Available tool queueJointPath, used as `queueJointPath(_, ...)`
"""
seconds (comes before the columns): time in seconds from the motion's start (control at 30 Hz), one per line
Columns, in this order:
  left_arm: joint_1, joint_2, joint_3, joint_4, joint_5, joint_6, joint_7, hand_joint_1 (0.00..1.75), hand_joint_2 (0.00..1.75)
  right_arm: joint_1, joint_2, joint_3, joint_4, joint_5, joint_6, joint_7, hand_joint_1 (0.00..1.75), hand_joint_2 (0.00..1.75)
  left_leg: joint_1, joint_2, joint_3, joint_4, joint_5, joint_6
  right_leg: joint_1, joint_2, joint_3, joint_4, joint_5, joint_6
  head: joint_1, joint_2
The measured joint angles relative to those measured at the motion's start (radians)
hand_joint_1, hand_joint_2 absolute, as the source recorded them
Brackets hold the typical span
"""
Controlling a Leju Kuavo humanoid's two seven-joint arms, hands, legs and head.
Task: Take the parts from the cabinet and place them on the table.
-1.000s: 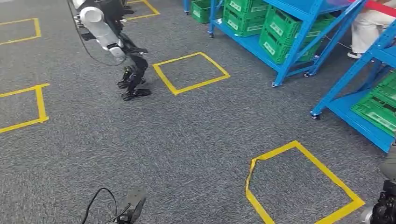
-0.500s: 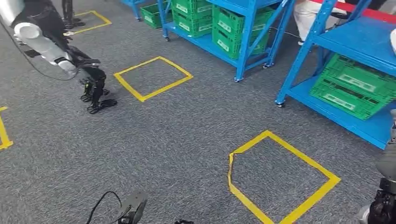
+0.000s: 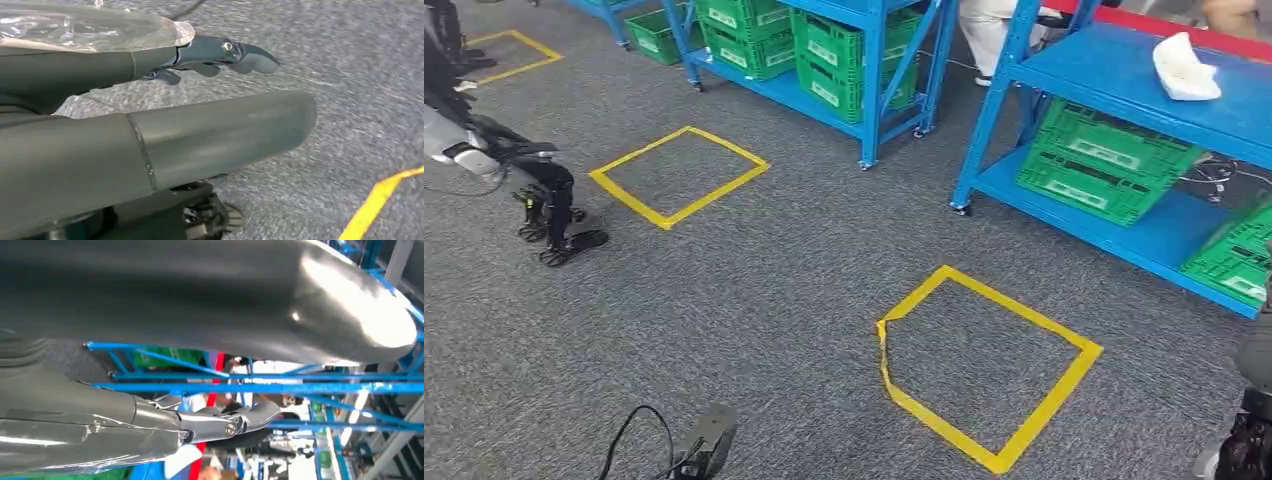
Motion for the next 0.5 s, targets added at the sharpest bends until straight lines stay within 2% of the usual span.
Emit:
queueJointPath(0.03, -0.001, -0.002, 0.0, 0.0, 0.0, -0.001, -0.002, 0.0, 0.0, 0.0, 0.0, 0.0, 0.0, 0.0, -0.001, 0.0, 0.0, 0.0, 0.0, 0.012, 0.002, 0.004, -0.004, -0.004, -0.001, -0.019, 0.054, -0.101, 0.043, -0.001, 0.0, 0.0)
queueJointPath(0.07, -0.001, -0.002, 0.0, 0.0, 0.001, -0.002, -0.003, 0.0, 0.0, 0.0, 0.0, 0.0, 0.0, 0.0, -0.001, 0.0, 0.0, 0.0, -0.003, 0.02, 0.003, 0.009, -0.009, -0.01, 0.002, -0.065, 0.088, -0.17, 0.049, -0.001, 0.0, 0.0)
queueJointPath(0.1, -0.001, -0.002, 0.0, 0.0, 0.001, -0.003, -0.005, 0.0, 0.0, -0.002, 0.0, 0.0, 0.0, 0.0, -0.001, 0.0, 0.0, 0.0, -0.011, 0.027, 0.0, 0.019, -0.013, -0.017, 0.018, -0.081, 0.095, -0.189, 0.042, -0.007, 0.004, 0.0)
queueJointPath(0.13, -0.001, -0.001, 0.0, 0.0, 0.001, -0.006, -0.005, 0.0, 0.0, -0.001, 0.0, 0.0, 0.0, 0.0, -0.002, -0.001, 0.0, 0.0, -0.012, 0.038, 0.0, 0.016, -0.012, -0.019, 0.012, -0.067, 0.09, -0.183, 0.043, -0.02, -0.002, 0.0)
queueJointPath(0.2, -0.003, -0.002, 0.0, 0.0, 0.0, -0.01, -0.006, 0.0, 0.0, 0.004, 0.0, -0.002, 0.0, 0.0, -0.006, 0.0, 0.0, 0.0, -0.012, 0.064, 0.005, 0.016, -0.012, -0.025, 0.016, -0.04, 0.082, -0.183, 0.045, -0.029, -0.005, 0.0)
queueJointPath(0.23, -0.006, -0.002, 0.0, 0.0, 0.0, -0.011, -0.006, 0.0, 0.0, 0.007, 0.0, -0.002, -0.001, 0.0, -0.006, 0.0, 0.0, 0.0, -0.008, 0.058, 0.005, 0.021, -0.019, -0.034, 0.011, -0.028, 0.091, -0.19, 0.05, -0.038, -0.003, 0.0)
queueJointPath(0.27, -0.009, 0.0, 0.0, 0.0, -0.001, -0.011, -0.007, 0.0, 0.0, 0.008, 0.0, -0.002, -0.002, 0.0, -0.007, -0.002, 0.0, 0.0, -0.002, -0.002, -0.001, 0.045, -0.039, -0.04, 0.009, -0.019, 0.092, -0.191, 0.053, -0.042, -0.007, 0.0)
queueJointPath(0.3, -0.009, -0.001, 0.0, 0.0, -0.001, -0.011, -0.008, 0.0, 0.0, 0.008, 0.0, -0.002, -0.002, 0.0, -0.008, -0.001, 0.0, 0.0, 0.0, -0.038, -0.027, 0.102, -0.075, -0.043, 0.007, -0.012, 0.09, -0.19, 0.055, -0.047, -0.008, 0.0)
queueJointPath(0.33, -0.007, -0.001, 0.0, 0.0, -0.001, -0.011, -0.008, 0.0, 0.0, 0.008, 0.0, -0.002, -0.002, 0.0, -0.007, -0.001, 0.0, 0.0, 0.001, -0.052, -0.066, 0.187, -0.117, -0.045, 0.007, -0.001, 0.089, -0.19, 0.056, -0.051, -0.011, 0.0)
queueJointPath(0.37, -0.005, -0.001, 0.0, 0.0, -0.001, -0.011, -0.008, 0.0, 0.0, 0.009, 0.0, -0.002, -0.002, 0.0, -0.008, -0.001, 0.0, 0.0, 0.001, -0.057, -0.108, 0.272, -0.15, -0.047, 0.007, 0.011, 0.087, -0.19, 0.057, -0.052, -0.014, 0.0)
queueJointPath(0.4, -0.002, -0.001, 0.0, 0.0, -0.001, -0.011, -0.008, 0.0, 0.0, 0.009, 0.002, -0.002, -0.002, 0.0, -0.008, -0.001, 0.0, 0.0, 0.001, -0.058, -0.145, 0.342, -0.17, -0.047, 0.009, 0.026, 0.087, -0.19, 0.057, -0.053, -0.014, 0.0)
queueJointPath(0.43, -0.001, 0.0, 0.0, 0.0, -0.001, -0.011, -0.008, 0.0, 0.0, 0.011, 0.002, -0.001, -0.002, 0.0, -0.008, 0.0, 0.0, 0.0, 0.0, -0.059, -0.159, 0.36, -0.163, -0.045, 0.01, 0.041, 0.087, -0.19, 0.058, -0.054, -0.014, 0.0)
queueJointPath(0.47, -0.001, 0.0, 0.0, 0.0, -0.001, -0.011, -0.008, 0.0, 0.0, 0.012, 0.002, -0.001, -0.002, 0.0, -0.008, 0.0, 0.0, 0.0, 0.0, -0.061, -0.148, 0.327, -0.133, -0.041, 0.01, 0.056, 0.088, -0.19, 0.058, -0.054, -0.014, 0.0)
queueJointPath(0.5, -0.002, 0.0, 0.0, 0.0, -0.002, -0.01, -0.01, 0.0, 0.0, 0.012, 0.002, -0.002, -0.002, 0.0, -0.008, 0.0, 0.0, 0.0, 0.0, -0.065, -0.115, 0.249, -0.084, -0.036, 0.01, 0.071, 0.089, -0.19, 0.058, -0.054, -0.015, 0.0)
